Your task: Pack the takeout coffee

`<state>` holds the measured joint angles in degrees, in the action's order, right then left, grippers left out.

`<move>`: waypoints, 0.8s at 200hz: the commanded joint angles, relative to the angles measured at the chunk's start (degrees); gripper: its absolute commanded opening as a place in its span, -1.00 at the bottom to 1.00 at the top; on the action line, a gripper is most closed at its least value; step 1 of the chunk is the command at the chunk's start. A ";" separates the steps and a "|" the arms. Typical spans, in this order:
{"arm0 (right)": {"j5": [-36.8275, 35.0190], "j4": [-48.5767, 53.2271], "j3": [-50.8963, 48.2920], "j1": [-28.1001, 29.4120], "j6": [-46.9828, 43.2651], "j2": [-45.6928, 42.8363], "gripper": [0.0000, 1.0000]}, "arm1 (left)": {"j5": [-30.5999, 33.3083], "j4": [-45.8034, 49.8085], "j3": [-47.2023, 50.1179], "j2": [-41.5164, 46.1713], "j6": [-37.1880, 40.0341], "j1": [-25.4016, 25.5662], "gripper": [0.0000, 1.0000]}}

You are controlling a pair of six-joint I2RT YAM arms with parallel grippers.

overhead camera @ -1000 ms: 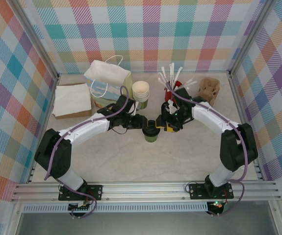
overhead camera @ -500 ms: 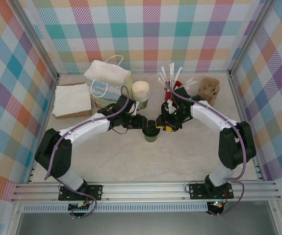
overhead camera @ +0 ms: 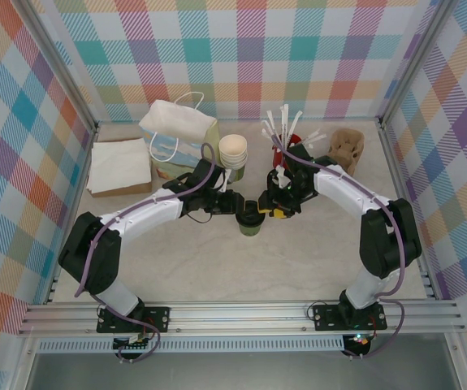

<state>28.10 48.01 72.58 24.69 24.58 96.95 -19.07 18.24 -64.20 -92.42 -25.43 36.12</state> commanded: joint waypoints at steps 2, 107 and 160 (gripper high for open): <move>-7.35 7.24 -1.82 0.38 -1.33 3.56 -0.10 | 5.10 7.76 3.97 -2.75 1.88 -0.55 -0.37; -3.68 -0.30 -0.30 0.35 -0.09 -0.84 -0.07 | 3.20 6.71 -2.01 -1.71 1.62 -0.86 -0.15; -2.26 -5.97 -3.05 -0.16 3.07 -7.69 0.34 | 2.99 6.73 -7.39 -0.54 2.23 -2.65 0.32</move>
<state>25.54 45.04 71.79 24.73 25.98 93.49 -16.84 23.29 -68.34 -93.38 -24.05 35.00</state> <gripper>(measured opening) 0.616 0.640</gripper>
